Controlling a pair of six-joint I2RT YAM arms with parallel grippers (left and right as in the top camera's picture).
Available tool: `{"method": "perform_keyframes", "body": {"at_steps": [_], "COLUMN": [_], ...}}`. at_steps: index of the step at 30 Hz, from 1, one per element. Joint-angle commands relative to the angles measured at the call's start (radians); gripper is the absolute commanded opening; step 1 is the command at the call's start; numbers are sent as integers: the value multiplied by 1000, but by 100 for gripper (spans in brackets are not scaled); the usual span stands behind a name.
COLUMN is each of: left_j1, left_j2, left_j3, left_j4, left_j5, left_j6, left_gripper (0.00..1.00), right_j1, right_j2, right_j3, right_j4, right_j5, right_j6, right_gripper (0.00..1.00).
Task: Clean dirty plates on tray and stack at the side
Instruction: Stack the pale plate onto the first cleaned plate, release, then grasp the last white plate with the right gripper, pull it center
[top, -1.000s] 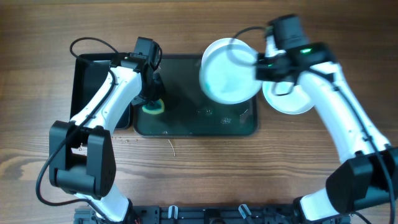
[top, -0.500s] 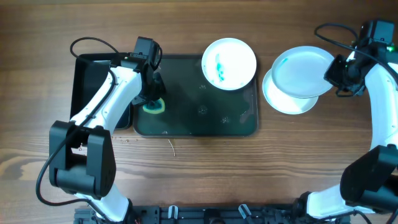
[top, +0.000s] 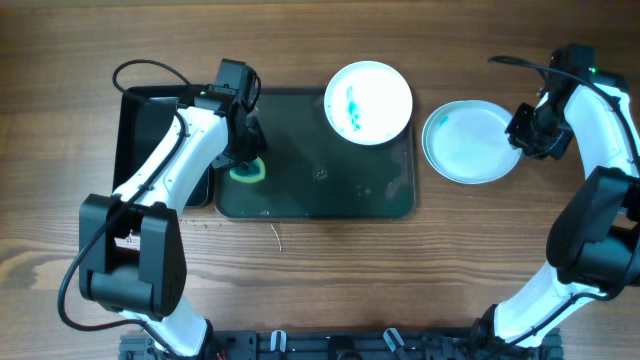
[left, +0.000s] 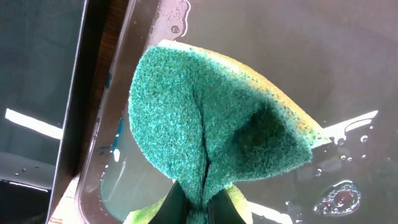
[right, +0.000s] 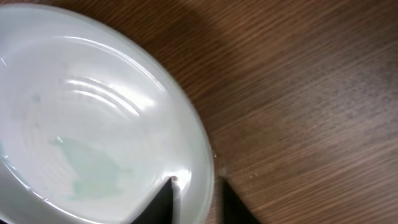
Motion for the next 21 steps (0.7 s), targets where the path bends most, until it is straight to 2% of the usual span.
{"method": "perform_keyframes", "body": {"at_steps": [1,5,8,13,15,21], "left_j1": [3,3,3,3,3,3], "left_j2": [-26,-26,-26,-26,-26,-26], "left_j3": [21,21,21,21,21,21], "left_j4": [5,5,5,5,5,5], "left_j5": [12,12,12,12,12,12], "left_j6": [-2,-2,-2,-2,-2,-2], "left_gripper": [4,4,4,4,4,4], "right_j1": [4,7,35,135,195,368], "right_j2": [4,2,2,5,16,94], "right_j3": [27,106,186,221,219,214], "right_j4": [-17,-72,-87,22,67,60], "right_j5": [-63,-145,-299,-510,-494,-209], "right_j6": [-42,-67,-134,-132,-80,106], "right_gripper": [39,41,44,44,45,47]}}
